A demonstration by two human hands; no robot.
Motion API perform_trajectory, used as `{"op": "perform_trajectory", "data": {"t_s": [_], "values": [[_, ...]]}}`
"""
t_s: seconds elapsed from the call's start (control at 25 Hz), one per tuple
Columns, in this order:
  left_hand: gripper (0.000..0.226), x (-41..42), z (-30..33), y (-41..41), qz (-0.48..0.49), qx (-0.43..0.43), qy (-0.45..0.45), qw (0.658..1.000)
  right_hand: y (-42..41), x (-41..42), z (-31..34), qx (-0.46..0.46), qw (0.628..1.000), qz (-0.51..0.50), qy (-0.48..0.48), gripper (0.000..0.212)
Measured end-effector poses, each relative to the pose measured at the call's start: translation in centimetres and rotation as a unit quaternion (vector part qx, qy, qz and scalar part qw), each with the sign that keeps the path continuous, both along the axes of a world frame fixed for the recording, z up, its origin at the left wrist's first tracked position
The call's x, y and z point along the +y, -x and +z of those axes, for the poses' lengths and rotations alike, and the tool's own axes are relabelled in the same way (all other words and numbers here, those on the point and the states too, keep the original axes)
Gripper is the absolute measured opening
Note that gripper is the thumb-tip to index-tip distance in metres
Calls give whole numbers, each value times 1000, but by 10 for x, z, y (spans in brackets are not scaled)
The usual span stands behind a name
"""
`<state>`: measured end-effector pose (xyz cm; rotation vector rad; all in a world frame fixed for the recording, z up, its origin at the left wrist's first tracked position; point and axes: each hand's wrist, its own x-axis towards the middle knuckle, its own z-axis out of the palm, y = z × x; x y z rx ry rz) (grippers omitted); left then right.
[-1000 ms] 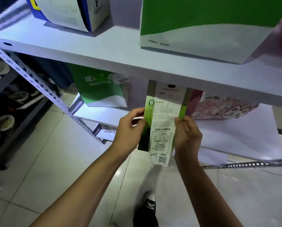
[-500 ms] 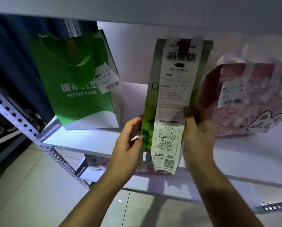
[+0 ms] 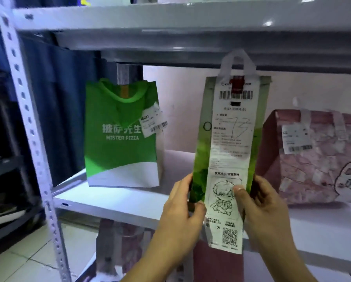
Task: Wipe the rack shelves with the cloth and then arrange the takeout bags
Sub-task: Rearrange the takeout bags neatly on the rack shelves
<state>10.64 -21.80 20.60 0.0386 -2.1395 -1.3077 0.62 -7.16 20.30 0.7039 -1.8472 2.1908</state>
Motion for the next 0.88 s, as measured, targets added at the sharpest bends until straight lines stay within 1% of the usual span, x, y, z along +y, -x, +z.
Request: {"op": "perform_trajectory", "data": {"t_s": [0.12,0.2,0.28,0.36,0.4,0.48,0.56,0.64,0.72,0.8,0.88], "values": [[61,0,-9,2,-11,-6,12,1000,-4,-6,-5,37,998,-31,-39,28],[61,-4,-6,6,-20,-19,4,1000,-3,-15,-3,23,997,-52,-45,27],[55,-9,-1,15,-33,-40,0,999,1,-24,2,11,995,-83,-60,23],[49,-15,5,18,-39,-66,10,997,2,-29,7,11,991,-107,-81,24],[50,-18,7,18,-40,-77,17,996,0,-30,9,17,989,-111,-94,25],[53,-24,9,17,-45,-94,24,994,-2,-27,10,18,985,-123,-120,20],[54,-28,8,10,-45,-109,32,993,-7,-24,9,-1,983,-132,-130,17],[53,-33,3,-3,-25,-114,67,991,-15,-21,7,-12,982,-148,-113,26],[46,-41,-6,-20,-2,-103,113,988,-27,-16,7,26,975,-200,-92,37],[36,-52,-17,-37,50,-75,183,979,-43,-16,7,125,958,-247,-79,38],[30,-65,-27,-55,136,-50,250,957,-62,-29,6,237,939,-235,-83,39]]}}
